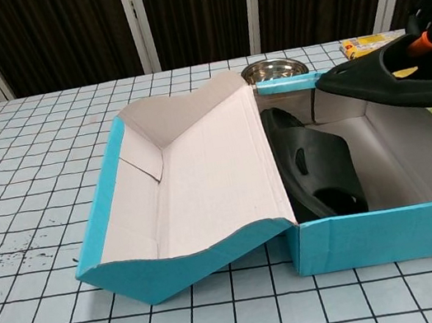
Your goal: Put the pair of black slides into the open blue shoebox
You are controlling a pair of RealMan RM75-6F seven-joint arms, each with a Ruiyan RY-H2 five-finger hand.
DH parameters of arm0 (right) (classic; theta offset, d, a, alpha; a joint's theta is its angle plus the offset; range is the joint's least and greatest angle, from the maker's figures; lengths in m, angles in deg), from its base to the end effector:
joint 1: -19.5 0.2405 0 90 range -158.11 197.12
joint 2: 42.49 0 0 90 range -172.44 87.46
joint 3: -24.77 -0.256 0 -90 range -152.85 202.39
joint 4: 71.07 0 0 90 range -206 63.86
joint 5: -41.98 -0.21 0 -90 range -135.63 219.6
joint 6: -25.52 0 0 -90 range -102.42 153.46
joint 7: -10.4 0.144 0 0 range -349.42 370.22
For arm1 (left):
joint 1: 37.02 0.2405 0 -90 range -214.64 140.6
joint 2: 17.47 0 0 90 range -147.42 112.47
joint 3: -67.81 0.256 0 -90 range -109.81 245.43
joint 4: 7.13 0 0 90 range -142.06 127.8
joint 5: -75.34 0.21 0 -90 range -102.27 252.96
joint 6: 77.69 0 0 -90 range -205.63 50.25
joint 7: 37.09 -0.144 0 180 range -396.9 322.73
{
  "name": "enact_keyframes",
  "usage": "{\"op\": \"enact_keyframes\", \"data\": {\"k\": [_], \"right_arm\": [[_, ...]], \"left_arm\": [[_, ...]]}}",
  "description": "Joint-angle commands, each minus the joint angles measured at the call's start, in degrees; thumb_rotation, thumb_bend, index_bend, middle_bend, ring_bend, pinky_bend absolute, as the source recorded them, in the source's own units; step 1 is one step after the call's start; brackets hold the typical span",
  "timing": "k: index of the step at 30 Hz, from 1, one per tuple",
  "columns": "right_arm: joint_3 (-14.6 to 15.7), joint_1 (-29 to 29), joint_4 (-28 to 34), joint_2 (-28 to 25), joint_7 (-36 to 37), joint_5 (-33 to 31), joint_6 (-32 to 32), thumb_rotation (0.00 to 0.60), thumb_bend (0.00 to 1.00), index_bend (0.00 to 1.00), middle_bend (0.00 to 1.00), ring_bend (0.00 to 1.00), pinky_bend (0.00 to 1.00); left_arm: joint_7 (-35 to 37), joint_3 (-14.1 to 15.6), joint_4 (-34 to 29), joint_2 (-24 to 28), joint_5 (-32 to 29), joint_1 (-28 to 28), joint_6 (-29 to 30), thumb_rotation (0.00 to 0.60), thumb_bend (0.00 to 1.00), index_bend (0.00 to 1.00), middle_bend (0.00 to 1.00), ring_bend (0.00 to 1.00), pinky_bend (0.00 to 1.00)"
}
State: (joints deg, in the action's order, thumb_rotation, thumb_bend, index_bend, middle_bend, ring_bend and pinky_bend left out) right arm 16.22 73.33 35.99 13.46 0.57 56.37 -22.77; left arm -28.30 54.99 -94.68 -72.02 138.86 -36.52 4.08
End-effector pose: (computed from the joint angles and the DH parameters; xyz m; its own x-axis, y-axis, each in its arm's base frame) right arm -0.1741 -0.3643 0.1281 0.0051 -0.4097 0.9122 -0.9654 0.2358 0.1113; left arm -0.3822 0.1716 0.2737 0.4378 -0.1579 0.8851 0.8371 0.4308 -0.3372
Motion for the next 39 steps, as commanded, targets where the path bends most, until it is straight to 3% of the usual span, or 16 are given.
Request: {"op": "enact_keyframes", "data": {"k": [1, 15, 24, 33, 39], "right_arm": [[0.06, 0.82, -0.46, 1.43, -1.07, -1.84, -0.98, 0.600, 0.56, 0.63, 0.57, 0.24, 0.00], [1.22, -0.02, -3.55, 8.01, -3.52, -1.85, -4.74, 0.600, 0.57, 0.65, 0.57, 0.24, 0.00], [2.68, -2.73, -8.71, 16.88, -6.50, 5.28, -14.79, 0.600, 0.58, 0.65, 0.57, 0.24, 0.00], [4.30, -6.24, -13.14, 22.61, -8.19, 12.10, -18.00, 0.600, 0.58, 0.67, 0.57, 0.24, 0.00], [5.08, -7.37, -14.11, 25.74, -14.20, 14.68, -22.10, 0.600, 0.58, 0.67, 0.57, 0.24, 0.00]], "left_arm": [[0.04, 0.01, 0.02, 0.00, 0.06, -0.01, 0.00, 0.600, 0.81, 0.17, 0.05, 0.00, 0.05], [0.90, -0.10, 0.17, 0.17, 0.00, 0.29, 0.09, 0.600, 0.81, 0.17, 0.05, 0.00, 0.05], [0.94, -0.12, 0.09, 0.22, 0.00, 0.38, 0.17, 0.600, 0.81, 0.17, 0.05, 0.00, 0.05], [0.60, -0.12, 0.16, 0.14, -0.22, 0.24, -0.14, 0.600, 0.81, 0.17, 0.05, 0.00, 0.05], [0.66, -0.22, -0.04, 0.22, -0.32, 0.32, 0.02, 0.600, 0.81, 0.17, 0.05, 0.00, 0.05]]}}
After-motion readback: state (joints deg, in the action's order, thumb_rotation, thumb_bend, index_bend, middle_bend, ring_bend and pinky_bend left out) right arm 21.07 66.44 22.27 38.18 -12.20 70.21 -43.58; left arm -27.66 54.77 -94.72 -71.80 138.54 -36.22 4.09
